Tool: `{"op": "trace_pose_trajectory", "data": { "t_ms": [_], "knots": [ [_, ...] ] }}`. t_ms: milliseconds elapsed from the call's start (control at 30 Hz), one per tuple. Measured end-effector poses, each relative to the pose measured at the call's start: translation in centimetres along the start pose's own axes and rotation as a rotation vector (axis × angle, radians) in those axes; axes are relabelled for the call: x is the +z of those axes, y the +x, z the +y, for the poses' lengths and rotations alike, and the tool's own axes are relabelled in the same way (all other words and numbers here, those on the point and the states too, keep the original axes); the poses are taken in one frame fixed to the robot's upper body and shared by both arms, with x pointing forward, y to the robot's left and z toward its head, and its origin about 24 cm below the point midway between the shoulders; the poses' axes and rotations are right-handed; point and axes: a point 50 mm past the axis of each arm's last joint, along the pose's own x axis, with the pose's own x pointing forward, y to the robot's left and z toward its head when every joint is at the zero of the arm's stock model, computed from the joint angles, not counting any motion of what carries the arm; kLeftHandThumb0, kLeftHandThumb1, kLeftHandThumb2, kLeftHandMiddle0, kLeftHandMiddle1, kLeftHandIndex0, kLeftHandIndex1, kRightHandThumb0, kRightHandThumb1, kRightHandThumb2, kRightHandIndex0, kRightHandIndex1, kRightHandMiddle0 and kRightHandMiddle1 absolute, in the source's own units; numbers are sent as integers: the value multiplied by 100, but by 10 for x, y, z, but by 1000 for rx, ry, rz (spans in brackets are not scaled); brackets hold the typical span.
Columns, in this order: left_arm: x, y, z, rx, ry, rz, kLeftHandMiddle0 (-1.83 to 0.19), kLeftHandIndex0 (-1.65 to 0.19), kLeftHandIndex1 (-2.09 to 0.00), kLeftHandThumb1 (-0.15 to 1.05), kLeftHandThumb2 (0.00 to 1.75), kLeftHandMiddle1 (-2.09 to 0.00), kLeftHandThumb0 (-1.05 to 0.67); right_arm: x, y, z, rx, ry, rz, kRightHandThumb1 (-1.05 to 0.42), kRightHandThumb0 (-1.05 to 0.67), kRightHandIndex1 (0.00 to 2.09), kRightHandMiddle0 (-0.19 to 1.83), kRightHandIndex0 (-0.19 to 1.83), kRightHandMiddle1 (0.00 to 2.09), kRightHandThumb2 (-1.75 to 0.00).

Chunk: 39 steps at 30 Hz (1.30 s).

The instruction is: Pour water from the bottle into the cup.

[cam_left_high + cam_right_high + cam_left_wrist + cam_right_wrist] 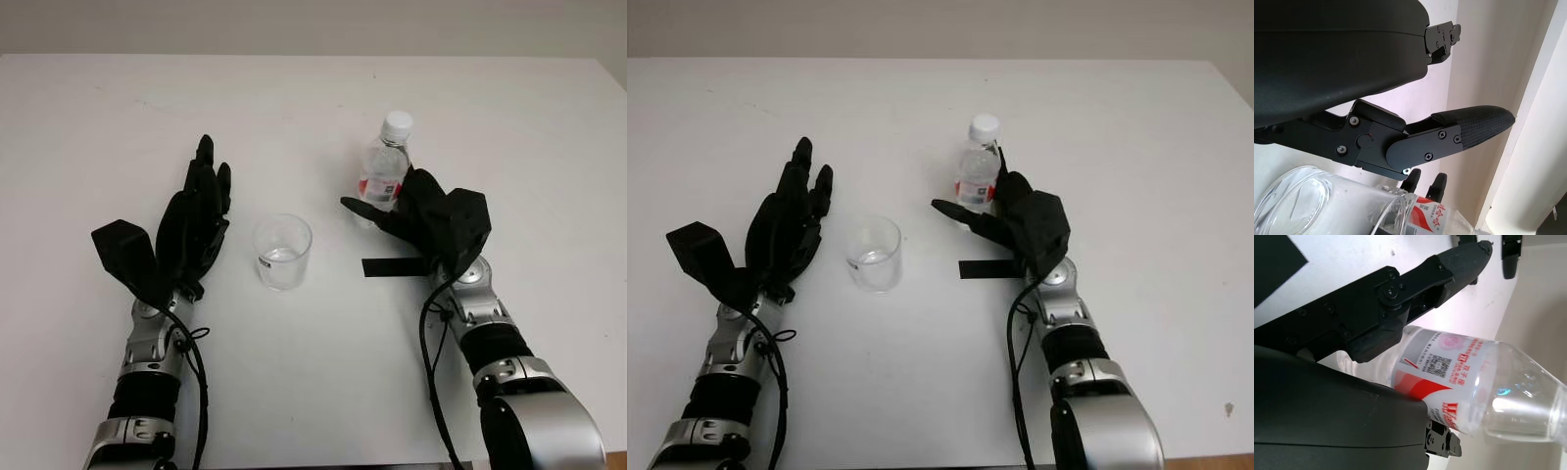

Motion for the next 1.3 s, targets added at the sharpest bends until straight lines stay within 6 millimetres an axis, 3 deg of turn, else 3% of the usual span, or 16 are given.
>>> {"op": "trace_pose_trajectory", "data": {
  "t_ms": [67, 100, 133, 167, 233, 300, 467, 667, 867, 1133, 1300],
  "knots": [
    [0, 0, 0, 1, 0, 0, 17, 19, -3, 105, 69, -5, -84, 1, 2, 3, -44, 6, -8, -84, -74, 26, 10, 13, 26, -5],
    [0, 0, 0, 2, 0, -1, 17, 19, -3, 105, 69, -5, -84, 1, 3, 4, -70, 5, -5, -85, -70, 99, 13, 21, 100, -5],
    [0, 0, 0, 2, 0, -1, 17, 19, -3, 105, 69, -5, -84, 1, 5, 5, -97, 9, -1, -87, -67, 145, 18, 28, 143, -6],
    [0, 0, 0, 4, 1, -2, 17, 19, -3, 105, 69, -5, -84, 1, 6, 7, -117, 15, 1, -91, -62, 176, 30, 47, 173, -6],
    [0, 0, 0, 8, 0, -4, 16, 18, -4, 105, 69, -6, -83, 3, 9, 9, -132, 20, 0, -101, -58, 199, 62, 88, 201, -7],
    [0, 0, -1, 10, 0, -7, 16, 18, -4, 105, 70, -5, -83, 4, 10, 11, -133, 16, 0, -104, -53, 207, 86, 115, 208, -17],
    [0, 0, -1, 6, 2, -9, 17, 19, -4, 105, 71, -5, -83, 4, 12, 10, -148, 11, 17, -105, -48, 209, 107, 137, 209, -32],
    [-1, 1, -1, 1, 1, -9, 17, 19, -4, 105, 70, -5, -83, 2, 11, 5, -173, 39, 25, -105, -45, 209, 108, 142, 209, -34],
    [0, 2, -1, 0, 0, -10, 17, 19, -3, 105, 70, -5, -83, 3, 8, -6, -189, -14, 14, -105, -43, 209, 101, 128, 209, -34],
    [1, 4, -2, 0, 0, -14, 16, 19, -4, 105, 69, -6, -84, 38, 10, -21, -183, -423, -152, -105, -40, 209, 98, 123, 209, -35],
    [2, 4, -2, -3, -3, -15, 16, 19, -4, 105, 68, -5, -84, 55, 10, -19, -148, -818, -298, -105, -45, 209, 89, 125, 209, -29]
  ]
}}
